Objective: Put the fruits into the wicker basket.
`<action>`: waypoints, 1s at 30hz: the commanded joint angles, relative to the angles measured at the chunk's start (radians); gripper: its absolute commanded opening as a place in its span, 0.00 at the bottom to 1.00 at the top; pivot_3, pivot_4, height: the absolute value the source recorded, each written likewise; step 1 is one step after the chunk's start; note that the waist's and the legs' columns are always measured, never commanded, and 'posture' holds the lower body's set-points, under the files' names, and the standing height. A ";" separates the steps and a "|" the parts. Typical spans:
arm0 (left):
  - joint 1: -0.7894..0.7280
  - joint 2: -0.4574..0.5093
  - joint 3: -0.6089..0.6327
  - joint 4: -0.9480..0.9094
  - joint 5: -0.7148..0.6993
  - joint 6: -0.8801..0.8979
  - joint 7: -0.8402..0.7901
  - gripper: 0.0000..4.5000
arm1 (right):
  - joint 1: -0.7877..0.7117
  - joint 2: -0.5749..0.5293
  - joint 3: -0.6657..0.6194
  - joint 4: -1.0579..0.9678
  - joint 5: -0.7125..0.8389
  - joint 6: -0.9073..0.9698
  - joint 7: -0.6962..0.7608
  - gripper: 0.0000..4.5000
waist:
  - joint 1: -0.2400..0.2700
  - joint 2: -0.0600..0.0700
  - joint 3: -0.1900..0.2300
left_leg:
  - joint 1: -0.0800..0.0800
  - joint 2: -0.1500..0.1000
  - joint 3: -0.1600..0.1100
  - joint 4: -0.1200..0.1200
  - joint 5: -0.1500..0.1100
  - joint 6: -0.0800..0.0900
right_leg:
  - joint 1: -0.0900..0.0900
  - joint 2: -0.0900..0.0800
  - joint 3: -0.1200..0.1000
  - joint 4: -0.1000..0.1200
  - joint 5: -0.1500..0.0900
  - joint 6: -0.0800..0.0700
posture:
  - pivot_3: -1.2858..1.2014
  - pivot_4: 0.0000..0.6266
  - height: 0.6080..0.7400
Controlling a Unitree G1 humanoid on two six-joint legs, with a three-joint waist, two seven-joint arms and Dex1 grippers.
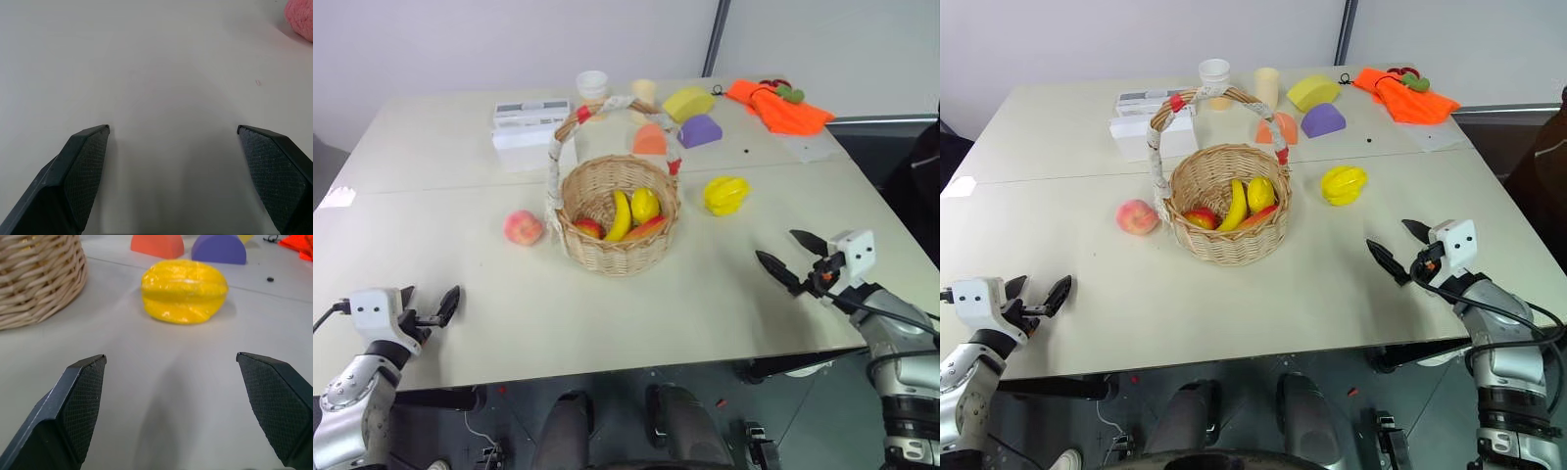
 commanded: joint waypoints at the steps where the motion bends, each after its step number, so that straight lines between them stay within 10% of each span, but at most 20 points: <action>1: -0.001 0.002 0.034 -0.029 -0.012 -0.006 0.007 1.00 | -0.009 -0.009 -0.007 -0.011 0.002 -0.014 0.004 0.99 | 0.001 0.000 0.000 | 0.000 0.000 0.000 0.000 0.000 0.000 | 0.000 0.000 0.000 0.000 0.000 0.000 | 0.52 0.24 1.00; 19: -0.083 0.021 -0.030 -0.134 -0.066 0.103 -0.022 1.00 | -0.014 -0.035 0.010 -0.091 -0.005 -0.003 0.012 0.99 | 0.001 0.000 0.000 | 0.000 0.000 0.000 0.000 0.000 0.000 | 0.000 0.000 0.000 0.000 0.000 0.000 | 0.52 0.24 1.00; 30: -0.383 0.086 -0.230 -0.168 0.041 0.296 0.042 1.00 | 0.016 -0.179 0.064 -0.421 0.078 0.173 0.130 0.99 | 0.003 0.000 0.000 | -0.001 0.000 0.000 0.000 0.000 0.000 | 0.000 0.000 0.000 0.000 0.001 0.001 | 0.52 0.24 1.00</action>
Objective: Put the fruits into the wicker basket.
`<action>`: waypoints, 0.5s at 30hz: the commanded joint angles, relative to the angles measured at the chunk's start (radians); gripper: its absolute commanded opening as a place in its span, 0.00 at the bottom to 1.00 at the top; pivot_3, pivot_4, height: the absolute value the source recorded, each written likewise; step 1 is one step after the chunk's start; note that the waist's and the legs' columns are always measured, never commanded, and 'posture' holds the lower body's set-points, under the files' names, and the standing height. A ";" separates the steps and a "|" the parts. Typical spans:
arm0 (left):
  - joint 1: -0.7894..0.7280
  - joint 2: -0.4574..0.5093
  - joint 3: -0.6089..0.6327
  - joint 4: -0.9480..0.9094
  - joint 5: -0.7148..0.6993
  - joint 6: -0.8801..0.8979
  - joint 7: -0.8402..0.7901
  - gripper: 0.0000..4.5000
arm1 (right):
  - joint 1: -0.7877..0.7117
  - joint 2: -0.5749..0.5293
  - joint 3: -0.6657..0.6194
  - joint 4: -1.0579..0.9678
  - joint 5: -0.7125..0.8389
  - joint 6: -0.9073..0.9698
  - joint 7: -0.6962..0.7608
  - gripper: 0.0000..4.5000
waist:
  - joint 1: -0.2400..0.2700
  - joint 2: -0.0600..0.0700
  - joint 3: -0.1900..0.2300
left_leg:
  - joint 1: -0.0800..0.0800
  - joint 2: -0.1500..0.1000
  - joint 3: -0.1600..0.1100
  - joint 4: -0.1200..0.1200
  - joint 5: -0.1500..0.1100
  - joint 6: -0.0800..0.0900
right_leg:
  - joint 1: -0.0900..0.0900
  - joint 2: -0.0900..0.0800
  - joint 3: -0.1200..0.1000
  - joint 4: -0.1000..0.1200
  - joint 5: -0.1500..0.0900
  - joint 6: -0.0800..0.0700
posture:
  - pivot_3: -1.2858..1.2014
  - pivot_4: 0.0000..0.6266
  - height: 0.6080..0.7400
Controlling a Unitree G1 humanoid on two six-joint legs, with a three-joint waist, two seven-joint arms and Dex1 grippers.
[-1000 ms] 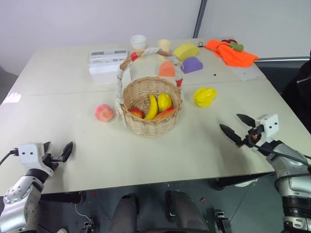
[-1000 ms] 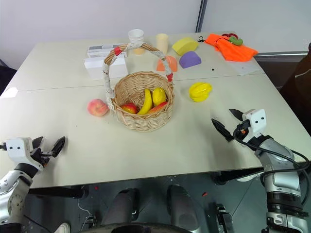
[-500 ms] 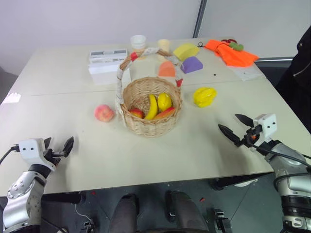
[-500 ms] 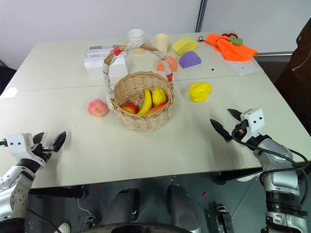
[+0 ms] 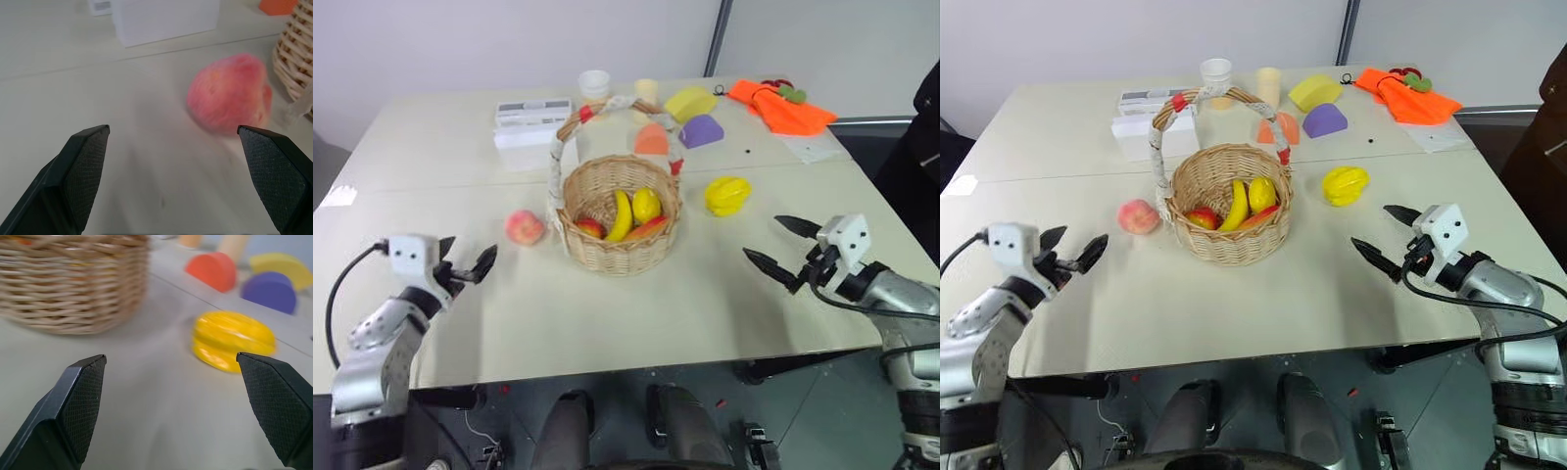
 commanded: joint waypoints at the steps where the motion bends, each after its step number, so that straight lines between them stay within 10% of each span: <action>1: -0.085 0.014 -0.046 -0.037 0.024 0.085 0.033 1.00 | -0.011 -0.038 -0.004 -0.133 0.070 0.078 0.021 0.99 | -0.002 0.000 0.000 | 0.000 0.000 0.000 0.000 0.000 0.000 | 0.000 0.000 0.000 0.000 0.001 0.001 | 0.52 0.24 1.00; 15: -0.279 -0.022 -0.188 0.086 0.141 0.269 0.092 0.94 | -0.199 0.005 0.130 -0.364 0.148 0.238 -0.066 1.00 | 0.000 0.000 0.000 | -0.001 0.000 -0.001 0.001 0.000 0.000 | 0.000 0.000 0.000 0.000 0.002 0.002 | 0.52 0.24 1.00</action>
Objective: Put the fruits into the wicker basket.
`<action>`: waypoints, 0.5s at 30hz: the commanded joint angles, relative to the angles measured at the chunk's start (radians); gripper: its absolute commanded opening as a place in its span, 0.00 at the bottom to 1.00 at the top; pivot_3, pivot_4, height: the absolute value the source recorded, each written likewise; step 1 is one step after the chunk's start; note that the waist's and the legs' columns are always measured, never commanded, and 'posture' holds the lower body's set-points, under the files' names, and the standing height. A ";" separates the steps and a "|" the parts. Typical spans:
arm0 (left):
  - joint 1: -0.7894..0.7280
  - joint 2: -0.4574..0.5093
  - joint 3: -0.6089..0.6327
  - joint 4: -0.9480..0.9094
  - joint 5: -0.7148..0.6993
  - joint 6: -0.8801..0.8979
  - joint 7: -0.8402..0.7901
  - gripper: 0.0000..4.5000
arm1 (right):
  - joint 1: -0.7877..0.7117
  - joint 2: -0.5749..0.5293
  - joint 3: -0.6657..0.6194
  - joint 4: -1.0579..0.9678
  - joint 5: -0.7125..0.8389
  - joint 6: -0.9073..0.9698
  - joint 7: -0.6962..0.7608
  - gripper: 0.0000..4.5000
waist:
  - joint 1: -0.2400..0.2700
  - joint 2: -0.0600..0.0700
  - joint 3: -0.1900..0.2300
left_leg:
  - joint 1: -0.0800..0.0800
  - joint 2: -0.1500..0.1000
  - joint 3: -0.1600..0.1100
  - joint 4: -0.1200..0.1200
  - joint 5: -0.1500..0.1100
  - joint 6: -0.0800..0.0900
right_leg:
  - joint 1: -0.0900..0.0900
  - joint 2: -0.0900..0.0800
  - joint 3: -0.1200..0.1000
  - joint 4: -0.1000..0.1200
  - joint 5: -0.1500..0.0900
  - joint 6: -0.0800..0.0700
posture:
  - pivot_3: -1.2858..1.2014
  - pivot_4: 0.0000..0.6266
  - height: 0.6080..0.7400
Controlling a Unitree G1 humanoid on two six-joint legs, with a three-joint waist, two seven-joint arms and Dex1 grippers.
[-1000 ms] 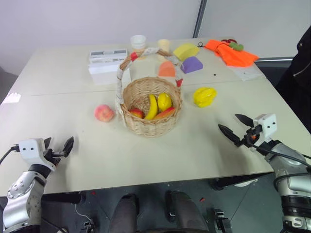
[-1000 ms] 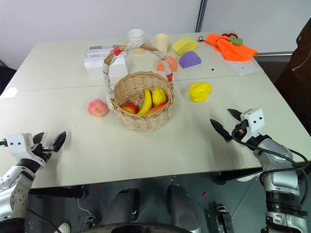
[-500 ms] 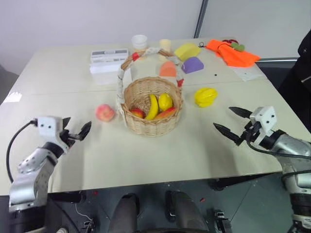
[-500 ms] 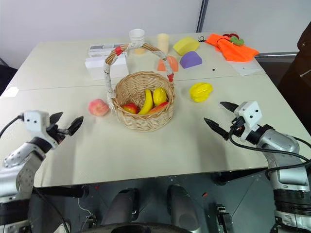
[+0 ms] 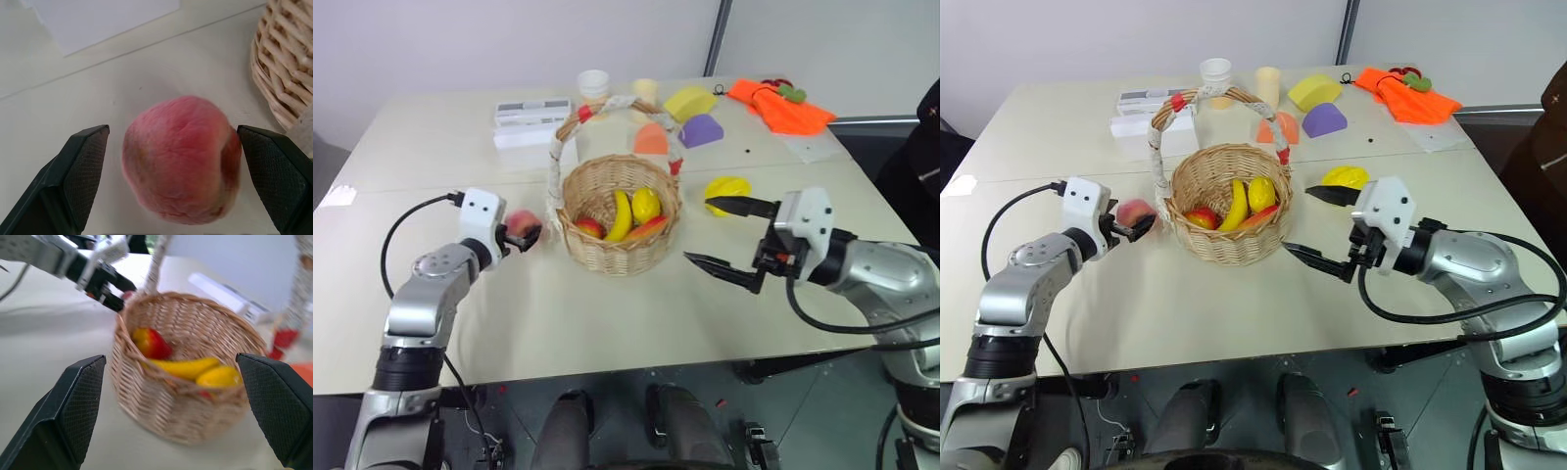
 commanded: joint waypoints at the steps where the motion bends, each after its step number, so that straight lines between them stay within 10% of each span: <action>1: -0.023 -0.011 0.016 -0.006 0.010 0.029 0.021 0.87 | -0.015 0.009 -0.008 -0.031 0.011 -0.004 -0.013 1.00 | -0.001 0.000 0.000 | 0.000 0.000 0.000 0.000 0.000 0.000 | 0.000 0.000 0.000 0.000 0.000 0.000 | 0.52 0.24 1.00; 5: -0.019 0.001 0.010 -0.002 0.021 0.051 0.012 0.57 | -0.014 0.012 -0.009 -0.035 0.012 -0.013 -0.015 1.00 | -0.001 0.000 0.000 | 0.000 0.000 0.000 0.000 0.000 0.000 | 0.000 0.000 0.000 0.000 0.002 -0.003 | 0.52 0.24 1.00; 15: 0.141 0.143 0.260 -0.238 -0.261 -0.046 -0.326 0.56 | -0.035 0.000 -0.058 0.029 0.028 -0.030 0.005 1.00 | -0.005 -0.001 0.001 | 0.000 0.001 0.000 -0.001 0.000 0.000 | -0.002 0.000 0.000 0.000 0.001 -0.006 | 0.52 0.24 1.00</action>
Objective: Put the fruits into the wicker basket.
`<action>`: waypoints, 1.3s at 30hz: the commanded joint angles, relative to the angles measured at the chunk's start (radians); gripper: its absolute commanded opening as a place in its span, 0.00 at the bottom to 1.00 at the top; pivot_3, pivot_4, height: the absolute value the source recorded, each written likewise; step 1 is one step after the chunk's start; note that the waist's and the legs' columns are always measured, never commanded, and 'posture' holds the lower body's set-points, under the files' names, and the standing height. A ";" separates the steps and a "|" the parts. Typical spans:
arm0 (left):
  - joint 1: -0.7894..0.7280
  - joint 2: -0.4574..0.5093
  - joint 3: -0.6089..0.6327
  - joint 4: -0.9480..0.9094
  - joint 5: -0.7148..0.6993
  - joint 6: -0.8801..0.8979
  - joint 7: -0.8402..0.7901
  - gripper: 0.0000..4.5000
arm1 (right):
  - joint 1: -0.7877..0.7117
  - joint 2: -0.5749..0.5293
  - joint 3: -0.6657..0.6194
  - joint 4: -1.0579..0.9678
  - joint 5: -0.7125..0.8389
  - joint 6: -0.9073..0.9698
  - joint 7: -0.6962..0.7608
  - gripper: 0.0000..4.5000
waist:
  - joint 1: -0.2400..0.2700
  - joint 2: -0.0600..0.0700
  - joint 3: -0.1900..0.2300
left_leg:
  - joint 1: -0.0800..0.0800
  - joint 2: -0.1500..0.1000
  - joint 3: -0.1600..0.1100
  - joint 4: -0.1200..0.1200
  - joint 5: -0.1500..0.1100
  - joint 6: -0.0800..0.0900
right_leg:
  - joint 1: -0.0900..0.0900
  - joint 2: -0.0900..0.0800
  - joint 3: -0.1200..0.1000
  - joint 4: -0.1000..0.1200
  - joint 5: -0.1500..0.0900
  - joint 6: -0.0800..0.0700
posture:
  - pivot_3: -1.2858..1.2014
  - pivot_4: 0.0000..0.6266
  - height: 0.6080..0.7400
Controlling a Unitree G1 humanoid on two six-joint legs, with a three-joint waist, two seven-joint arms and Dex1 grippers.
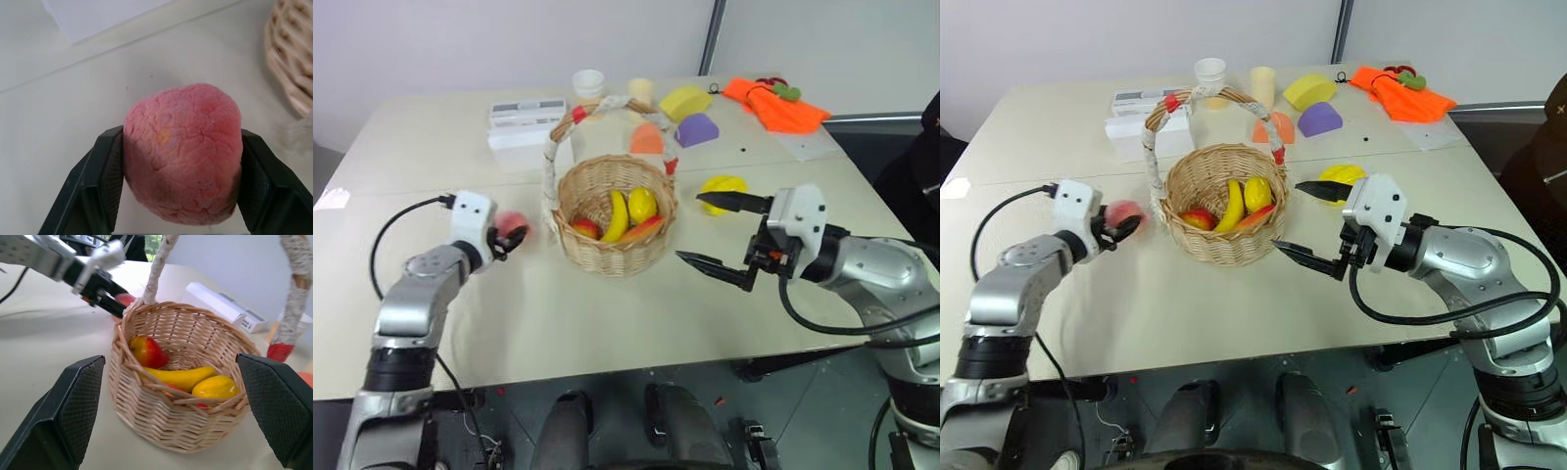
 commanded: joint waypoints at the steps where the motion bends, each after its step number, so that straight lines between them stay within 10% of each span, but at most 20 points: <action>1: 0.030 0.054 0.158 -0.209 -0.284 0.063 -0.194 0.56 | -0.013 -0.003 -0.045 0.034 0.017 -0.026 0.018 1.00 | 0.006 -0.001 0.000 | 0.000 0.000 0.000 0.000 0.000 0.000 | 0.000 0.000 0.000 0.000 0.000 -0.001 | 0.52 0.24 1.00; 6: -0.092 0.061 0.072 -0.396 -0.488 0.225 -0.172 0.56 | -0.032 0.022 -0.058 0.116 0.011 -0.057 0.019 1.00 | 0.022 -0.001 0.000 | -0.001 -0.001 0.001 0.003 0.000 0.000 | 0.002 -0.003 -0.001 -0.001 -0.003 0.002 | 0.52 0.24 1.00; 13: -0.293 -0.053 -0.246 -0.346 -0.259 0.245 0.029 0.56 | -0.028 0.035 -0.071 0.183 -0.042 -0.048 -0.052 1.00 | 0.016 -0.001 0.000 | -0.001 -0.002 0.001 0.005 -0.001 0.001 | 0.004 -0.001 0.000 -0.001 0.000 0.005 | 0.52 0.24 1.00; 17: -0.316 -0.091 -0.281 -0.292 -0.215 0.241 0.047 0.98 | -0.010 0.043 -0.062 0.268 -0.139 -0.037 -0.151 1.00 | 0.000 -0.001 0.000 | 0.000 -0.001 0.000 0.004 -0.001 0.002 | 0.003 0.000 0.001 -0.001 0.001 0.003 | 0.52 0.24 1.00; 39: 0.030 0.057 -0.012 -0.434 -0.408 0.111 -0.234 0.99 | -0.436 0.467 0.053 0.835 -0.484 0.044 -0.768 1.00 | -0.016 0.001 0.000 | -0.002 -0.001 0.001 0.002 -0.001 0.002 | 0.000 0.000 0.001 0.001 0.000 0.001 | 0.52 0.24 1.00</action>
